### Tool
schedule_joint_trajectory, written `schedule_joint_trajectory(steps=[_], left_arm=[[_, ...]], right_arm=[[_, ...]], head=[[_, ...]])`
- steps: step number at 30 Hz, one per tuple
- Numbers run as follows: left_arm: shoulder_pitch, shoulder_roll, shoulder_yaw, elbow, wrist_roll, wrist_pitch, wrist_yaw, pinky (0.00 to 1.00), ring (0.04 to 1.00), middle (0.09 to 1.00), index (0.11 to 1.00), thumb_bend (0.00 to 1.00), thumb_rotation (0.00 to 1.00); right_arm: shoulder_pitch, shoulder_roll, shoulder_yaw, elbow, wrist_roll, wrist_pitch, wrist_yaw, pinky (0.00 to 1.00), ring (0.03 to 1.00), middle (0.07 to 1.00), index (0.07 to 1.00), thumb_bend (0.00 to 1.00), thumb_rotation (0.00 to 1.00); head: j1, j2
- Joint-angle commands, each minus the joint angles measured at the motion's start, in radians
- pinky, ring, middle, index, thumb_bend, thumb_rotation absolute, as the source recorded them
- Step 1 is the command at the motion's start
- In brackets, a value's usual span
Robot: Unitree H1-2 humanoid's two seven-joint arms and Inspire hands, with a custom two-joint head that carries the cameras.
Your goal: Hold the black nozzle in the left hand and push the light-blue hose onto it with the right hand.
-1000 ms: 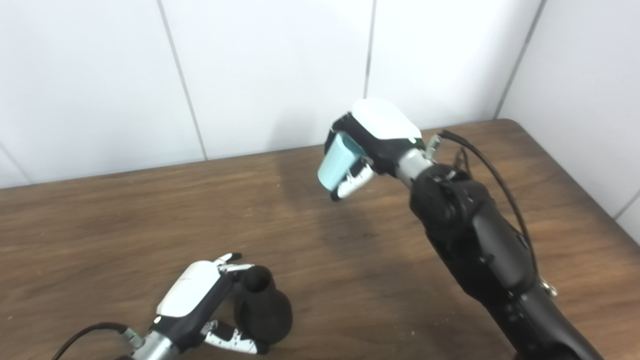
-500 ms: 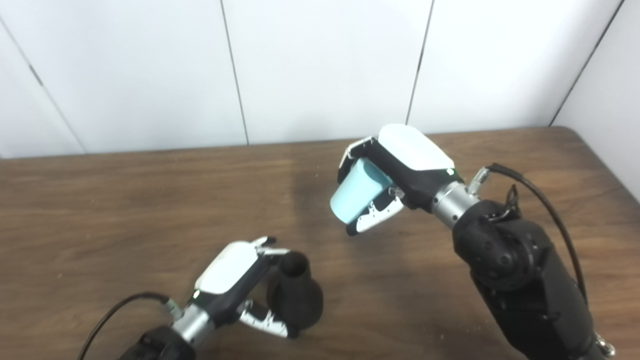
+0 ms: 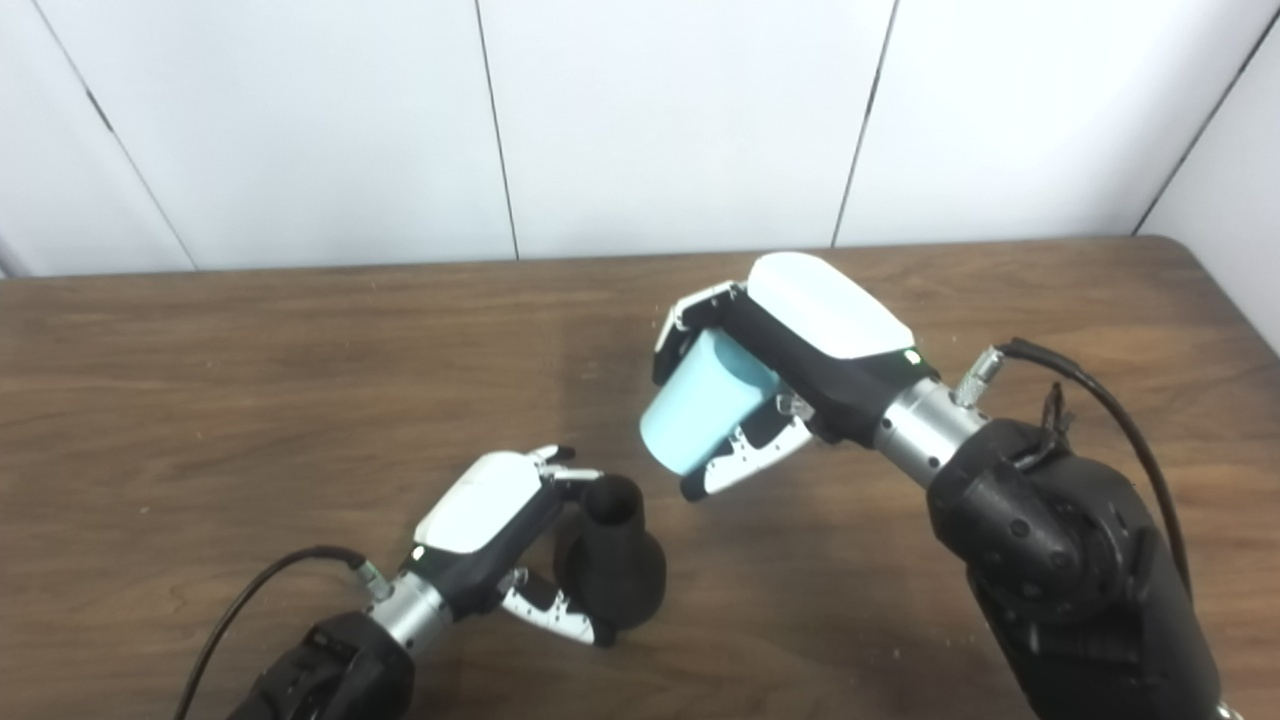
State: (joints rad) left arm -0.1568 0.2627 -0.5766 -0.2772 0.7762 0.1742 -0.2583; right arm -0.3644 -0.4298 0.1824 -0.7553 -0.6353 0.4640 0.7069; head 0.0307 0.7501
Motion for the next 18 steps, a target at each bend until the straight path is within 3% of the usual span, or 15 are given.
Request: schedule_joint_trajectory(steps=[1,18], left_arm=[[0.051,0.017,-0.054,0.058,0.027,0.035,-0.125,0.9,0.652,0.494,0.485,0.52,0.0],[0.049,0.019,-0.051,0.052,0.024,0.034,-0.128,0.9,0.65,0.492,0.486,0.52,0.0]], right_arm=[[-0.027,0.011,-0.002,-0.034,-0.009,-0.006,-0.011,0.3,0.423,0.503,0.511,0.5,0.0],[0.004,0.056,0.036,-0.058,-0.009,-0.032,0.01,0.3,0.413,0.497,0.517,0.5,0.0]], head=[[0.0,0.004],[-0.002,0.012]])
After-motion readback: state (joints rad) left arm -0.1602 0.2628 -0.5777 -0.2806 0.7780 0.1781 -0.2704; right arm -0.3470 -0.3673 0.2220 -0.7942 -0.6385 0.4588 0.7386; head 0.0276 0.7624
